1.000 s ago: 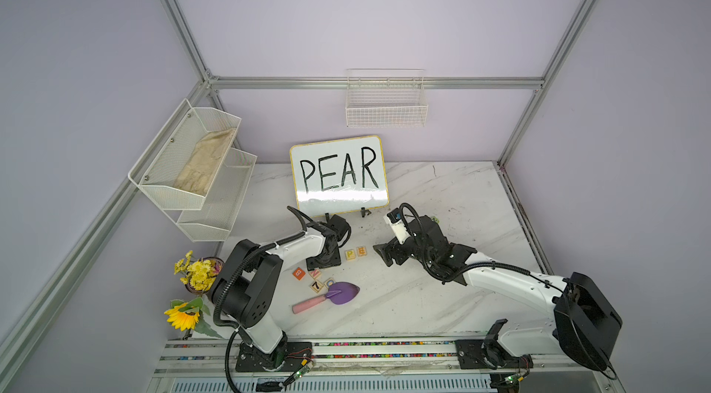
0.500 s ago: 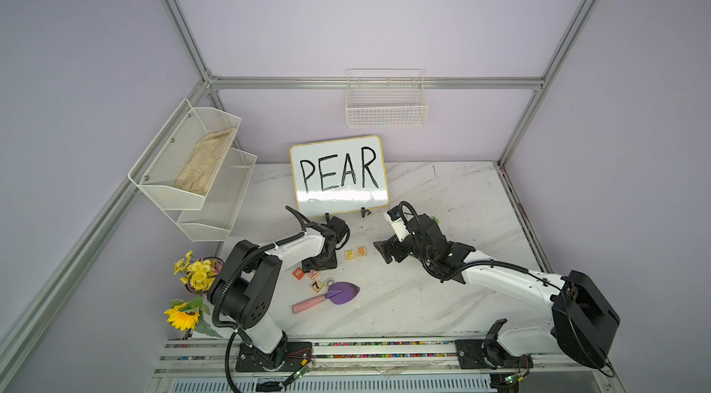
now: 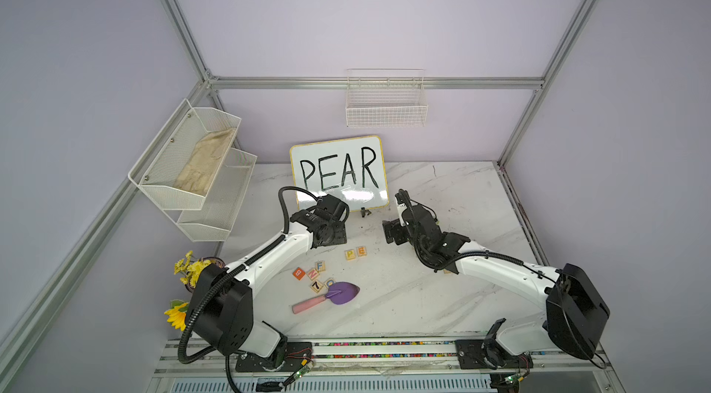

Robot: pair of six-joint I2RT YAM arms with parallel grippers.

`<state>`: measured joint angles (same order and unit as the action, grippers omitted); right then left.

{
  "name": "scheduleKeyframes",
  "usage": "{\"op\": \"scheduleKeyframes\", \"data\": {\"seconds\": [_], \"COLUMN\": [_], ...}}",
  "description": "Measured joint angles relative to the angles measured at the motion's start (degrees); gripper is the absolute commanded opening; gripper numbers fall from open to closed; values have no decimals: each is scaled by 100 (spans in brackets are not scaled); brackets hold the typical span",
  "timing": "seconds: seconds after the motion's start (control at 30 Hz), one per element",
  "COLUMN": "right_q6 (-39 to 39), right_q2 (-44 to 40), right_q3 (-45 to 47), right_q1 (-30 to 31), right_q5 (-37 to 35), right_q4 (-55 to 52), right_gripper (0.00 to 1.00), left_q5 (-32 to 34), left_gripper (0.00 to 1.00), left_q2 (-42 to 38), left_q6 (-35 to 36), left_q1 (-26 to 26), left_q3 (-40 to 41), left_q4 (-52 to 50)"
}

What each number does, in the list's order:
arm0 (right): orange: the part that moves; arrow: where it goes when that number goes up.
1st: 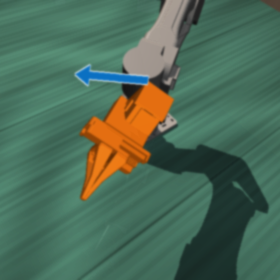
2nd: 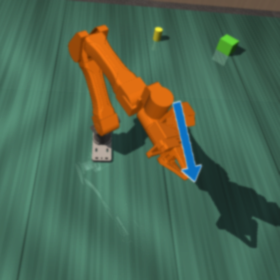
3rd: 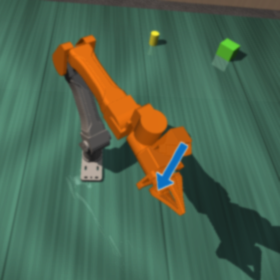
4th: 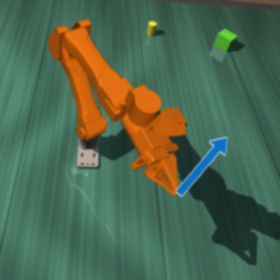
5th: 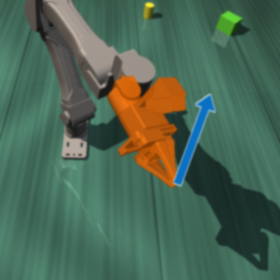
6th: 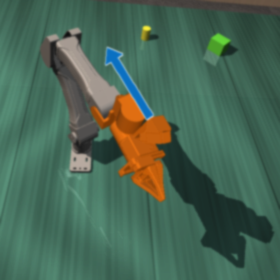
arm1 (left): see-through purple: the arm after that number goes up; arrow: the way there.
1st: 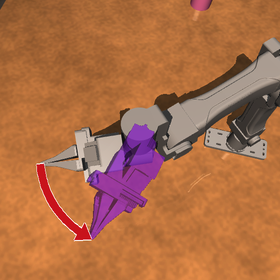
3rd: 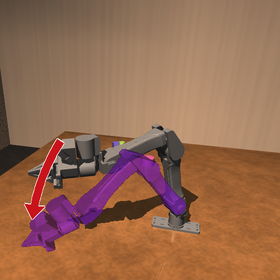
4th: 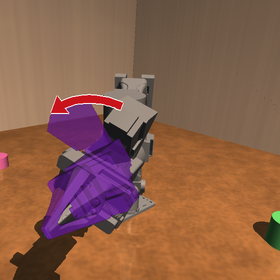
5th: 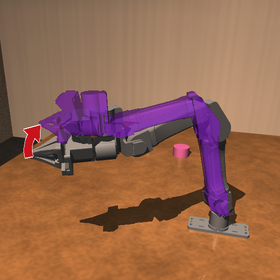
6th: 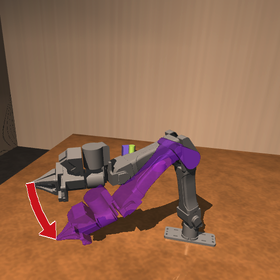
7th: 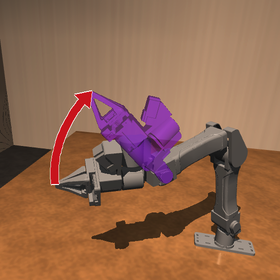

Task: Spell the uppercase word “pear” with letter blocks
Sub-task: Pick up the letter block from the center of the board.

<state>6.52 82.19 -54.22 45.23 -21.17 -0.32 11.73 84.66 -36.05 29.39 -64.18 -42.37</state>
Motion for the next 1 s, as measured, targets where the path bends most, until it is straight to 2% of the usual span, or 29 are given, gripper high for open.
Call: {"op": "scheduleKeyframes", "data": {"seconds": [0.13, 0.37, 0.63, 1.0], "right_q6": [501, 1550, 2151, 2304], "right_q2": [22, 20, 20, 417], "right_q3": [-149, -175, -146, -138], "right_q1": [-332, -1169, -1228, -1300], "right_q5": [-498, -476, -11, 767], "right_q4": [-385, -1119, -1598, -1762], "right_gripper": [97, 97, 96, 95], "left_q5": [-334, -881, -1355, -1746], "left_gripper": [75, 79, 98, 100], "left_q2": [120, 470, 868, 769], "left_q6": [387, 743, 1021, 1016], "left_q1": [170, 592, 1174, 1263], "left_q3": [-13, -20, -28, 83], "left_q4": [466, 1314, 2391, 3276]}}
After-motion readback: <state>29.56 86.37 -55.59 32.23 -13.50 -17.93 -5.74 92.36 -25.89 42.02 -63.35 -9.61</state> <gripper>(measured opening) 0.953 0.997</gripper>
